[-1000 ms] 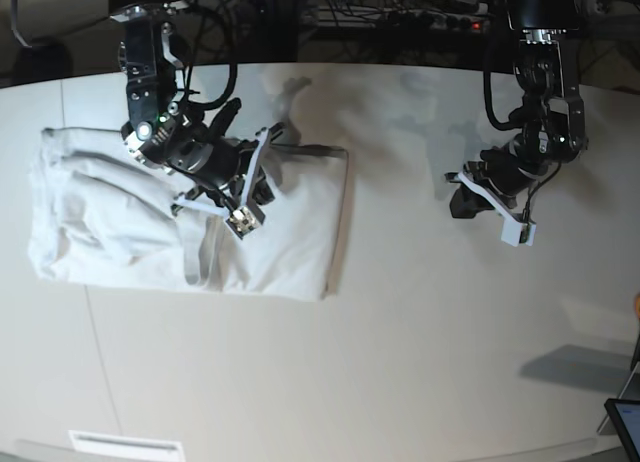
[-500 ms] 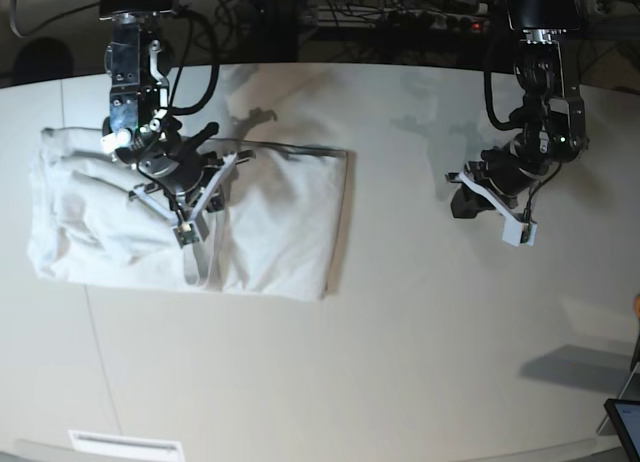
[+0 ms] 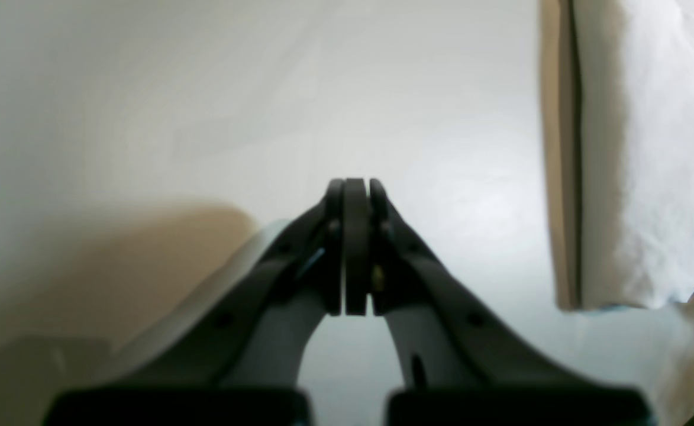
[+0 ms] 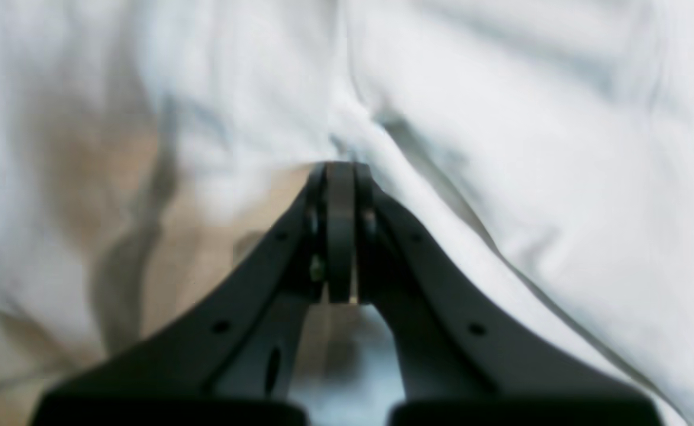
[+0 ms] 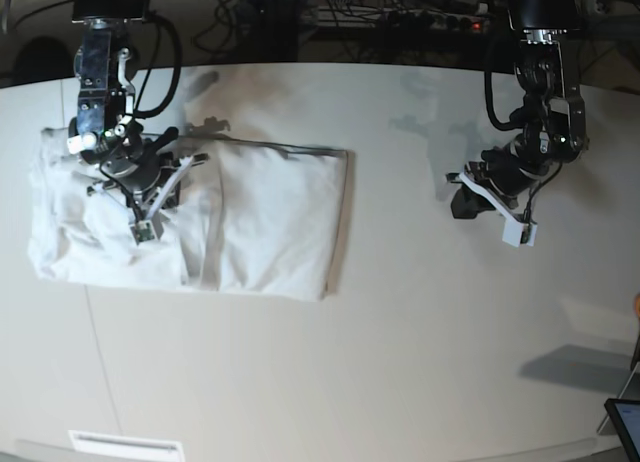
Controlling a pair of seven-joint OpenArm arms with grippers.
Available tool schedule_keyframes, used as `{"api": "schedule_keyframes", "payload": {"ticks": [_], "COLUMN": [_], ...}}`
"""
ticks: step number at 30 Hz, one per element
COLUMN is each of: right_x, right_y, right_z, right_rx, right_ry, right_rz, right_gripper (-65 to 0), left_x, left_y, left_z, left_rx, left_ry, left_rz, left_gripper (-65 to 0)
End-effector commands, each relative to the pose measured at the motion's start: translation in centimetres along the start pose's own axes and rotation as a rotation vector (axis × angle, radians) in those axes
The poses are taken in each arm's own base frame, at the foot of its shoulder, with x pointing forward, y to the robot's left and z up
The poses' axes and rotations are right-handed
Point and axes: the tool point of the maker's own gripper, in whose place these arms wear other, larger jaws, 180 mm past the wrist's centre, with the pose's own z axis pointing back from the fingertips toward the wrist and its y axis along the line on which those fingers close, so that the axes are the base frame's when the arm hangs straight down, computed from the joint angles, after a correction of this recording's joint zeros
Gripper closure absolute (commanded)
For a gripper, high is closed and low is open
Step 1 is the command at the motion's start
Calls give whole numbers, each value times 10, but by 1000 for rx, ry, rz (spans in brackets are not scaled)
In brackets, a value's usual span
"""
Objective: Fold the T-shirt properly
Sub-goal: 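Grasp the strip end at the right gripper and fold it over the shirt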
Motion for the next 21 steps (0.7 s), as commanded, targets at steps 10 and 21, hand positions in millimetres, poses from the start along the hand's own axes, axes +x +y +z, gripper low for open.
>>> {"api": "schedule_keyframes", "payload": {"ticks": [10,21], "right_x": [106,130], "right_y": [28,85], "right_z": [39,-1], "right_rx": [55,203], "right_ry": [-270,-223], "right_rz": [193,198], "right_gripper": [-16,-16], "left_x": [4,5], "left_y": [8,4], "left_z": [-1,-1], "left_rx": [4,-3], "left_ry": [-15,-18], "left_rz": [13,8], "left_gripper": [0,0]}}
